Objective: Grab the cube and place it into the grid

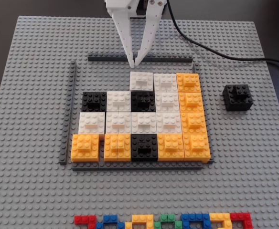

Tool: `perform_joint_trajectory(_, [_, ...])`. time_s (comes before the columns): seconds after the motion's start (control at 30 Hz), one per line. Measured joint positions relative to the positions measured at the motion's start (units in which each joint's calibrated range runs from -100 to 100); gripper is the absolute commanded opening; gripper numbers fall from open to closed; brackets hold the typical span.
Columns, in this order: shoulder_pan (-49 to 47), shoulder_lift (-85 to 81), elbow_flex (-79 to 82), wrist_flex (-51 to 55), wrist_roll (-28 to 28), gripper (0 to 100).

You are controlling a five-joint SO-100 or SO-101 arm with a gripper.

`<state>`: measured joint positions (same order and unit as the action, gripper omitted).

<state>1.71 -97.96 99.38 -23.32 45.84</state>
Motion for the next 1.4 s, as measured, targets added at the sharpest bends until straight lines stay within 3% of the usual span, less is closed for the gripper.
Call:
perform_joint_trajectory(0.23, [-1.9,0.0,0.0,3.66,-2.05,0])
perform_joint_trajectory(1.07, [-2.48,0.0,-0.09,2.74,-1.17,0])
perform_joint_trajectory(1.4, [-4.89,4.07,-9.18,4.59,-1.9,0])
